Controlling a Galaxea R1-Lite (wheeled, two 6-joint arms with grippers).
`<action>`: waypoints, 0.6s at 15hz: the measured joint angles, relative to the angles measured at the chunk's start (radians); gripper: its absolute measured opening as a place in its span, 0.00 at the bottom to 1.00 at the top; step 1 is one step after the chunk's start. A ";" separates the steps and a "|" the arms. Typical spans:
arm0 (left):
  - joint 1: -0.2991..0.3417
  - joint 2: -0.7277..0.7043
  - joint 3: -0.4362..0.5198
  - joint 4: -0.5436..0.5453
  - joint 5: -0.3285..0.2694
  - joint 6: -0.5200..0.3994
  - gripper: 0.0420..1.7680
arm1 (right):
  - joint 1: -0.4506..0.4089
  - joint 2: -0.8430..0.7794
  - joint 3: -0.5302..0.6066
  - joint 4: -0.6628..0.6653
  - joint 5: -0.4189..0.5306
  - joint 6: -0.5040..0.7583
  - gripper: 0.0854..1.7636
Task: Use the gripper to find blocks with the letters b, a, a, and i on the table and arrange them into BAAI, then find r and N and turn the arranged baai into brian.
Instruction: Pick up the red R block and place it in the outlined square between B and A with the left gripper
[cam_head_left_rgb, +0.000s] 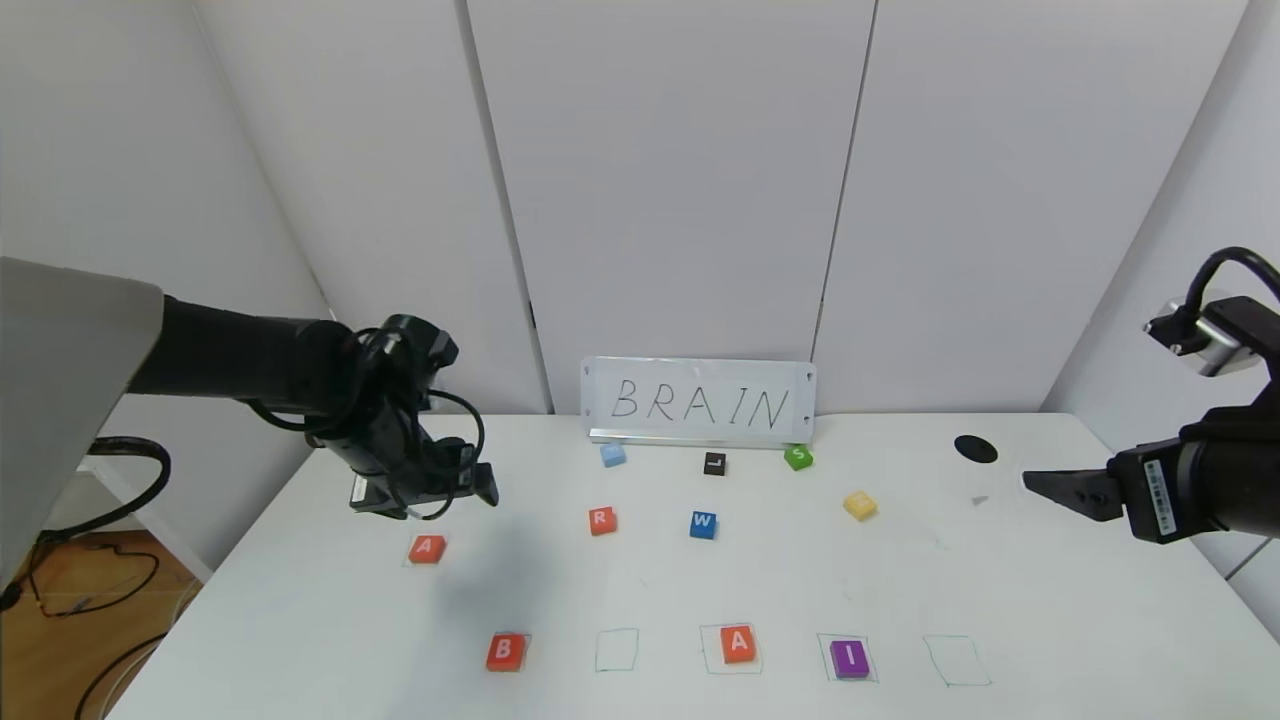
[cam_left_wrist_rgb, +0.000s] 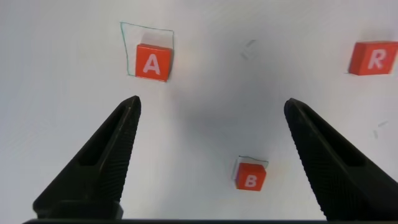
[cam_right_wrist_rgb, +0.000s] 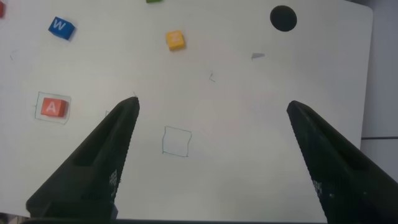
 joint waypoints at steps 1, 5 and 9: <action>-0.025 -0.001 -0.031 0.033 0.000 -0.049 0.93 | 0.000 -0.001 0.000 0.000 0.000 0.000 0.97; -0.119 0.011 -0.154 0.138 0.002 -0.204 0.95 | 0.000 -0.008 0.000 0.001 0.001 0.000 0.97; -0.185 0.074 -0.285 0.204 0.041 -0.337 0.96 | 0.001 -0.011 0.001 0.003 0.001 0.000 0.97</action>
